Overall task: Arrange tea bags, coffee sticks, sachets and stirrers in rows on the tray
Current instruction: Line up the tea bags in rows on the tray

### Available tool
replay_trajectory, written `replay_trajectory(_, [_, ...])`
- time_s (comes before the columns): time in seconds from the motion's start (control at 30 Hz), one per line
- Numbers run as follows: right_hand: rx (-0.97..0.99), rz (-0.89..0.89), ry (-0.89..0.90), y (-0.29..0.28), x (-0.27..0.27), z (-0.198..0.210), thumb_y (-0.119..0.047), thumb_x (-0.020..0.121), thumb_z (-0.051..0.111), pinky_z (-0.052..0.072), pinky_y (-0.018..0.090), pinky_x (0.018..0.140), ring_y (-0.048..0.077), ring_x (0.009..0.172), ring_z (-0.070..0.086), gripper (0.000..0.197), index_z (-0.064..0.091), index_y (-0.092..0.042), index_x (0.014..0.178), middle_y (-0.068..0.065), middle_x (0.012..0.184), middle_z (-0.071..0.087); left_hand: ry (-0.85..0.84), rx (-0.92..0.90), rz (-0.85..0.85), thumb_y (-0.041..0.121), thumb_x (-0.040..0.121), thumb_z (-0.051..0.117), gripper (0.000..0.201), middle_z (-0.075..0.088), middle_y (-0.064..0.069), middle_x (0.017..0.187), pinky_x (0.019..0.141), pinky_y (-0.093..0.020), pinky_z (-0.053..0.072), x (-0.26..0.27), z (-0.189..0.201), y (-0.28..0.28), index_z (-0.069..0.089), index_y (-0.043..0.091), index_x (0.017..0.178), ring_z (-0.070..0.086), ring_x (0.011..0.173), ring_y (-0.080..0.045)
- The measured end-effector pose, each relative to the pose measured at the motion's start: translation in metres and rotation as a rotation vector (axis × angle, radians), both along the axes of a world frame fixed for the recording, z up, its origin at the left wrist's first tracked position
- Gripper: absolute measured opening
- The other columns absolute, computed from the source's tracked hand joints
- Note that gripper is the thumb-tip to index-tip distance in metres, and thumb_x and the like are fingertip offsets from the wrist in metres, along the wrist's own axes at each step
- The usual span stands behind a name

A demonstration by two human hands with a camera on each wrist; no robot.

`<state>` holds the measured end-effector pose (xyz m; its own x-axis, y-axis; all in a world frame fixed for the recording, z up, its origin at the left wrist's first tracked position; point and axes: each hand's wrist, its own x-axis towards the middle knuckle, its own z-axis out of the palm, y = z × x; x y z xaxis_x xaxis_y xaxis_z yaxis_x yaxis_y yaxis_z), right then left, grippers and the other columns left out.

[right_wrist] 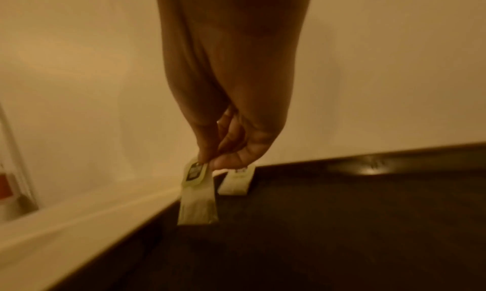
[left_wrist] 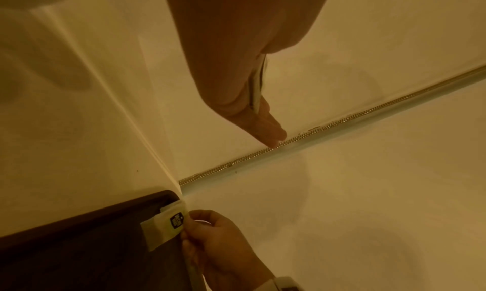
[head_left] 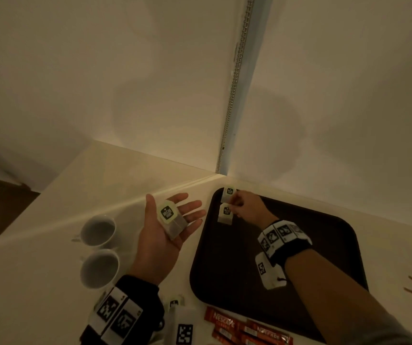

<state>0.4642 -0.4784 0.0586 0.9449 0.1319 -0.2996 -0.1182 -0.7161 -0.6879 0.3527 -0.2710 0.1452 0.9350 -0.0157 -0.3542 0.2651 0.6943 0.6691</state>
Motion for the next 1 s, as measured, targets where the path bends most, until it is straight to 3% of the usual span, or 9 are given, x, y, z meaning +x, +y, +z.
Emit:
replay_trajectory(0.1, [-0.014,-0.115,-0.079,0.001,0.013,-0.022,-0.013,0.085,0.067,0.050,0.028,0.079,0.016,0.081,0.058,0.010,0.061,-0.009,0.091,0.012,0.098,0.067,0.029,-0.019,0.021,0.066,0.087,0.024,0.073,0.071,-0.019,0.100,0.064,-0.028,0.059,0.001,-0.008,0.004,0.064,0.008,0.105,0.071,0.086,-0.029])
replay_trajectory(0.23, [0.010,-0.218,-0.104,0.001,0.029,-0.033,-0.008,0.086,0.064,0.044,0.023,0.074,0.015,0.084,0.055,0.009,0.063,-0.003,0.094,0.014,0.099,0.065,0.043,-0.019,0.025,0.063,0.088,0.023,0.071,0.072,-0.019,0.093,0.063,-0.028,0.059,0.001,-0.013,0.007,0.063,0.007,0.103,0.071,0.078,-0.028])
replay_trajectory(0.47, [-0.034,-0.226,-0.155,0.004,0.043,-0.037,-0.006,0.088,0.062,0.038,0.020,0.075,0.015,0.085,0.051,0.010,0.064,0.000,0.095,0.014,0.101,0.065,0.058,0.004,0.030,0.064,0.089,0.020,0.072,0.072,-0.021,0.091,0.062,-0.029,0.059,0.003,-0.016,0.007,0.062,0.007,0.102,0.071,0.077,-0.030])
replay_trajectory(0.73, [-0.067,-0.219,-0.189,0.008,0.047,-0.041,-0.004,0.087,0.061,0.040,0.020,0.075,0.026,0.097,0.060,0.011,0.065,0.001,0.096,0.016,0.102,0.065,0.083,0.019,0.007,0.065,0.089,0.019,0.072,0.071,-0.024,0.096,0.061,-0.030,0.059,0.005,-0.020,0.004,0.060,0.009,0.106,0.071,0.080,-0.031])
replay_trajectory(0.8, [-0.065,-0.200,-0.162,0.006,0.047,-0.039,-0.005,0.088,0.061,0.039,0.020,0.077,0.025,0.100,0.059,0.012,0.066,-0.001,0.098,0.014,0.105,0.065,0.078,0.026,0.001,0.066,0.087,0.020,0.072,0.071,-0.024,0.097,0.062,-0.030,0.059,0.005,-0.021,0.004,0.060,0.009,0.106,0.071,0.081,-0.031])
replay_trajectory(0.93, [-0.138,-0.002,0.033,-0.006,0.049,-0.028,-0.015,0.088,0.063,0.043,0.026,0.087,0.024,0.107,0.059,0.024,0.066,-0.005,0.109,0.010,0.116,0.064,0.075,0.035,-0.008,0.066,0.087,0.019,0.072,0.071,-0.023,0.099,0.061,-0.030,0.058,0.005,-0.024,0.006,0.060,0.010,0.107,0.071,0.082,-0.031])
replay_trajectory(1.0, [-0.230,0.047,0.069,-0.014,0.052,-0.023,-0.017,0.090,0.062,0.041,0.024,0.084,0.023,0.108,0.058,0.024,0.067,-0.006,0.110,0.009,0.117,0.064,0.081,0.030,-0.010,0.066,0.088,0.018,0.072,0.071,-0.023,0.098,0.060,-0.029,0.058,0.004,-0.025,0.005,0.060,0.010,0.106,0.071,0.081,-0.031])
